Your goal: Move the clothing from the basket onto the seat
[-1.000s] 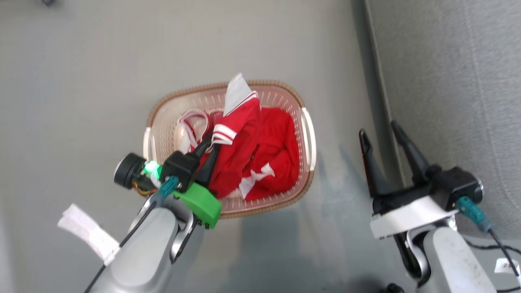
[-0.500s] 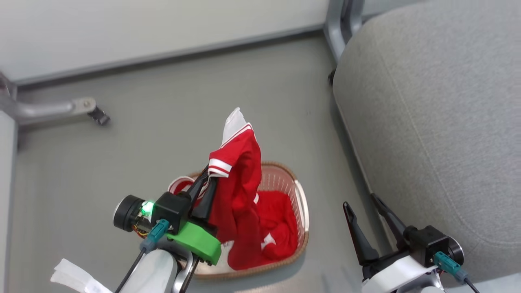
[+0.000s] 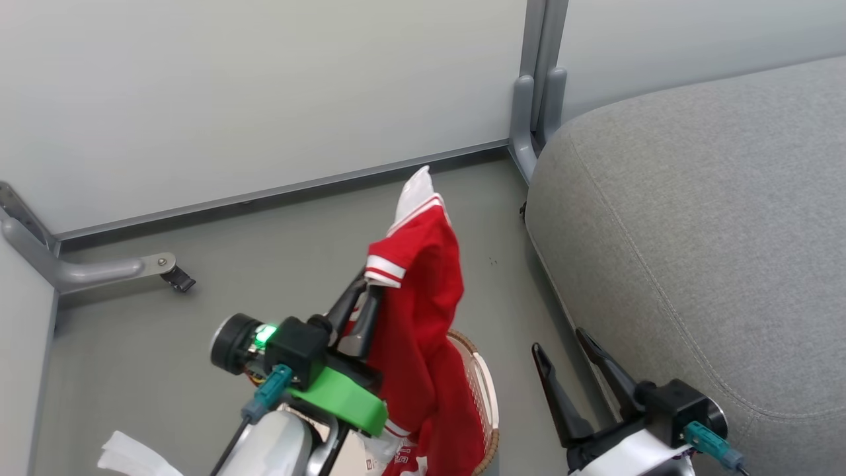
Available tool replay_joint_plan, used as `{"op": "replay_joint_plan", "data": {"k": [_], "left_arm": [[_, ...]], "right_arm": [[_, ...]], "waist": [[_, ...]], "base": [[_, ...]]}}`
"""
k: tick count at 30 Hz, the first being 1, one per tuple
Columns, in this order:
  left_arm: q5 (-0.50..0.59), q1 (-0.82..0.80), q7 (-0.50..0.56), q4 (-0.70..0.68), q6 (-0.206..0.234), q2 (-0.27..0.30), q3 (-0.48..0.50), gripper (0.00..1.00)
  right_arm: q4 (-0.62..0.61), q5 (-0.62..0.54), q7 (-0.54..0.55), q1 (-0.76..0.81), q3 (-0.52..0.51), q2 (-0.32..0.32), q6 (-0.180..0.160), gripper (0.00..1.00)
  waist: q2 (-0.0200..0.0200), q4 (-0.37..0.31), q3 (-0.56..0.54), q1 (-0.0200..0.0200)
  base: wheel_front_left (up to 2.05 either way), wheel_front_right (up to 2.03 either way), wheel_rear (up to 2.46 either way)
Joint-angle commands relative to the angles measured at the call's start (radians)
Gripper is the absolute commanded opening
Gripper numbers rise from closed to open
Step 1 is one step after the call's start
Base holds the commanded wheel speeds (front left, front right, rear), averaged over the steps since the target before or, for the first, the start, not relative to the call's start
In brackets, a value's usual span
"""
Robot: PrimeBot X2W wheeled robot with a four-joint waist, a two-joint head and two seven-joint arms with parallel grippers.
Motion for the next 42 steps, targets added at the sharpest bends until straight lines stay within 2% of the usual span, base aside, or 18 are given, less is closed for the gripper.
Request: {"op": "replay_joint_plan", "data": {"k": [1,11,22,23,25,33,34,36,37,38,42], "left_arm": [[-0.009,0.006,-0.001,-0.004,-0.007,-0.003,-0.012,0.00],[-0.141,-0.061,0.032,-0.059,-0.016,-0.036,-0.155,0.00],[-0.215,-0.079,0.111,-0.171,-0.017,-0.038,-0.282,0.00],[-0.223,-0.077,0.119,-0.177,-0.017,-0.034,-0.289,0.00],[-0.232,-0.071,0.127,-0.180,-0.017,-0.027,-0.297,0.00],[-0.232,-0.054,0.131,-0.148,0.001,-0.004,-0.292,0.00],[-0.234,-0.053,0.131,-0.143,0.003,-0.003,-0.291,0.04],[-0.235,-0.054,0.130,-0.136,0.006,0.000,-0.288,0.28],[-0.236,-0.054,0.130,-0.134,0.010,0.000,-0.286,0.44],[-0.237,-0.055,0.128,-0.131,0.013,0.000,-0.283,1.00],[-0.237,-0.060,0.121,-0.125,0.024,0.000,-0.278,1.00]], "right_arm": [[-0.001,0.011,0.000,-0.014,0.022,-0.004,0.000,1.00],[0.069,0.060,0.000,-0.070,0.171,-0.004,0.000,1.00],[0.147,0.051,0.000,-0.083,0.181,-0.004,0.000,1.00],[0.146,0.048,0.000,-0.082,0.180,-0.004,0.000,0.83],[0.141,0.045,0.000,-0.078,0.188,-0.003,0.000,0.00],[0.137,0.045,0.000,-0.074,0.204,-0.003,0.000,0.00],[0.136,0.044,0.000,-0.073,0.204,-0.004,0.000,0.00],[0.135,0.042,0.000,-0.071,0.203,-0.003,0.000,0.00],[0.134,0.041,0.000,-0.070,0.202,-0.003,0.000,0.00],[0.134,0.041,0.000,-0.068,0.200,-0.004,0.000,0.00],[0.135,0.037,0.000,-0.064,0.197,-0.003,0.000,0.00]], "waist": [[0.0000,0.004,0.000,0.0001],[0.0000,0.040,-0.010,0.0001],[0.0000,0.061,-0.024,0.0001],[0.0000,0.063,-0.025,0.0001],[0.0000,0.067,-0.026,0.0001],[0.0000,0.070,-0.022,0.0001],[0.0000,0.070,-0.021,0.0001],[0.0000,0.071,-0.020,0.0001],[0.0000,0.071,-0.019,0.0001],[0.0000,0.072,-0.018,0.0001],[0.0000,0.072,-0.014,0.0001]], "base": [[0.00,0.00,0.00],[0.00,0.00,0.00],[0.00,0.00,0.00],[0.00,0.00,0.00],[0.00,0.00,0.00],[0.00,0.00,0.00],[0.00,0.00,0.00],[0.00,0.00,0.00],[0.00,0.00,0.00],[0.00,0.00,0.00],[0.00,0.00,0.00]]}}
